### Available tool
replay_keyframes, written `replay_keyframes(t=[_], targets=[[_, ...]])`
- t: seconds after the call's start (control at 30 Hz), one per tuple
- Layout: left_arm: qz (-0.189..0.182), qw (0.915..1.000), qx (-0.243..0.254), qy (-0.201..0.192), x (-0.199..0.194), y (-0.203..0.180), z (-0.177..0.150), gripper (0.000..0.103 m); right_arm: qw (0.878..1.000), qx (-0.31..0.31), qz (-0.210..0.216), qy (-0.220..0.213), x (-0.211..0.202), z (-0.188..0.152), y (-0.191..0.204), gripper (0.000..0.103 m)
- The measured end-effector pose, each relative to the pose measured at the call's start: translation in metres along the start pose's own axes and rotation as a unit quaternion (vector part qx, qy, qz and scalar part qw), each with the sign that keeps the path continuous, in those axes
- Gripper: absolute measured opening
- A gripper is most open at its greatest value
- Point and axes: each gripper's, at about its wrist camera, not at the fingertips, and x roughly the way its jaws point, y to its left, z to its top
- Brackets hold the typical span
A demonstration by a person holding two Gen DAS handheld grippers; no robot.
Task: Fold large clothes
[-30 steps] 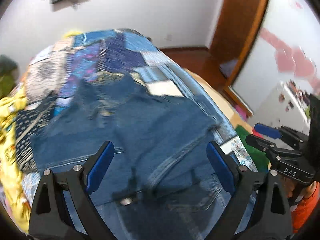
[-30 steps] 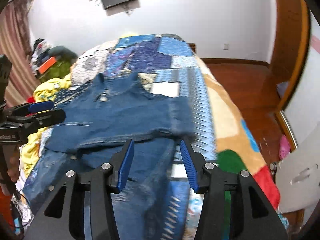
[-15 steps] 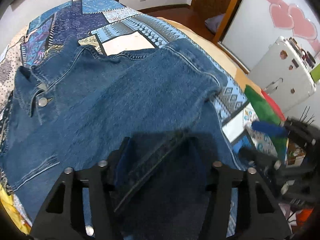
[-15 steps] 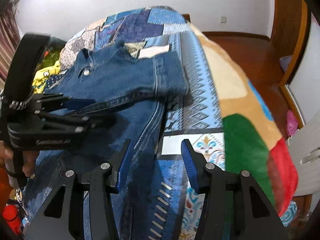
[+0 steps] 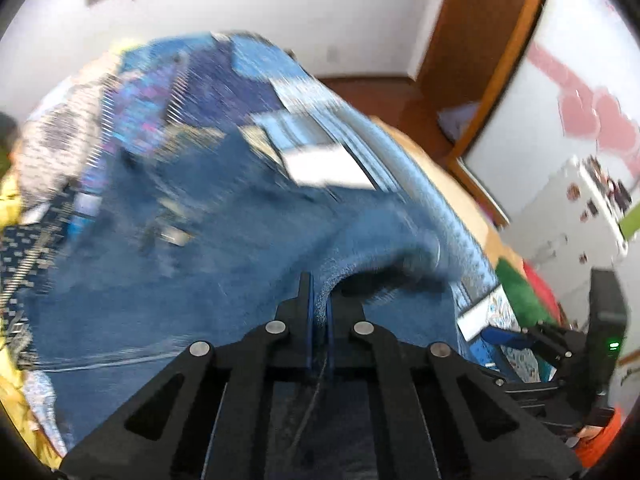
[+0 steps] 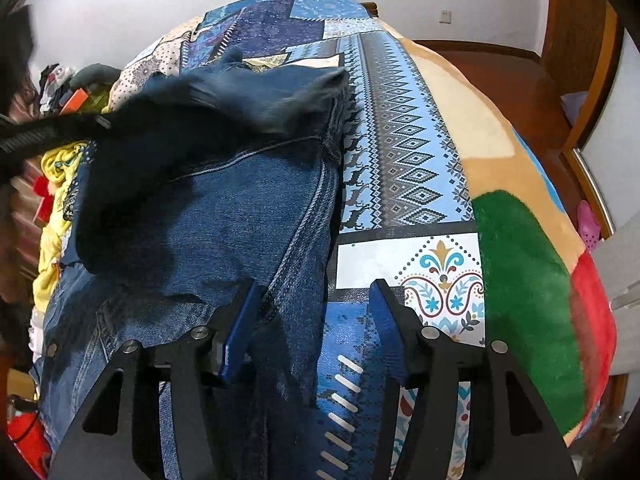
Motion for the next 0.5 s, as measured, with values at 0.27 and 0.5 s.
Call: replay_keyframes(t=[0.27, 0.5], targets=[[0.055, 0.9949, -0.066, -0.053, -0.068, 0.078, -0.036, 0.004, 1.0, -0.01, -0.026, 0.006, -0.001, 0.001, 0.007, 0.053], [0.038, 0.9862, -0.16, 0.018, -0.055, 0.143, -0.115, 0.011, 0.999, -0.012, -0.044, 0.01, 0.002, 0.004, 0.016, 0.053]])
